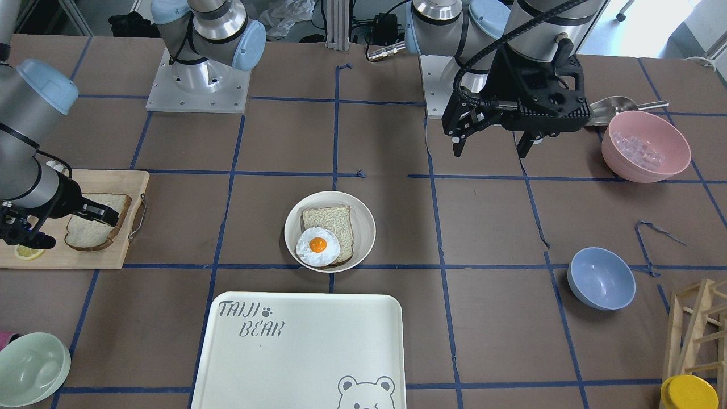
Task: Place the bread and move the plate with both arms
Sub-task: 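Move the right gripper down toward the bread slice on the wooden board, then close the right gripper on the edge of the bread slice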
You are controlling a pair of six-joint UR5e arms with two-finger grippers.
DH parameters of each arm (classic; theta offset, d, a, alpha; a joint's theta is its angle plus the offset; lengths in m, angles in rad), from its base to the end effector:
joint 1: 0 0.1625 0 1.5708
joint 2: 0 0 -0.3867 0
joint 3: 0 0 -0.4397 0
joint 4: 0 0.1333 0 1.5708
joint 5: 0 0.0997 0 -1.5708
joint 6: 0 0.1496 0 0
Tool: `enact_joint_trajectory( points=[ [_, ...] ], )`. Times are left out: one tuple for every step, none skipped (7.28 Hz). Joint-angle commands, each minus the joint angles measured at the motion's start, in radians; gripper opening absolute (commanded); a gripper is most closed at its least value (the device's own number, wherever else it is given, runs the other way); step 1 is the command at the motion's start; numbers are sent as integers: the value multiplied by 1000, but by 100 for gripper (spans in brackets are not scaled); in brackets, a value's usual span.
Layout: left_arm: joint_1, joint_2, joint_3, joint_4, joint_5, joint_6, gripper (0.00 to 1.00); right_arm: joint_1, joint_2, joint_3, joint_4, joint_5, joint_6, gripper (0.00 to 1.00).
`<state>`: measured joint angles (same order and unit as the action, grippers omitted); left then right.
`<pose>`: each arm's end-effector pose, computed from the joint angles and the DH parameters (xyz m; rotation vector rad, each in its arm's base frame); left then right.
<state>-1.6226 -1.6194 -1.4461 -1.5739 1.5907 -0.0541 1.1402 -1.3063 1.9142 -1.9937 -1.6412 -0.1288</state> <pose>-0.1595 -0.5600 0.4403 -0.0047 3.1234 -0.1155 -0.1107 -0.5352 0.1196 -0.4575 -3.0762 -0.3075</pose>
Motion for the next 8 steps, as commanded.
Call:
enact_joint_trajectory(
  points=[
    [-2, 0, 1, 0, 5, 0, 100, 0, 57, -4, -43, 0, 23, 63],
    [-2, 0, 1, 0, 2, -1, 100, 0, 65, 0, -57, 0, 26, 59],
    [-2, 0, 1, 0, 2, -1, 100, 0, 81, -3, -57, 0, 32, 57],
    [-2, 0, 0, 0, 5, -1, 100, 0, 87, 0, -71, 0, 32, 57],
    [-2, 0, 0, 0, 2, 0, 100, 0, 88, 0, -73, 0, 32, 57],
    [-2, 0, 0, 0, 2, 0, 100, 0, 90, 0, -73, -2, 32, 48],
    [-2, 0, 0, 0, 2, 0, 100, 0, 90, 0, -71, -3, 34, 26],
    [-2, 0, 0, 0, 3, 0, 100, 0, 90, 0, -71, -3, 35, 12]
  ],
)
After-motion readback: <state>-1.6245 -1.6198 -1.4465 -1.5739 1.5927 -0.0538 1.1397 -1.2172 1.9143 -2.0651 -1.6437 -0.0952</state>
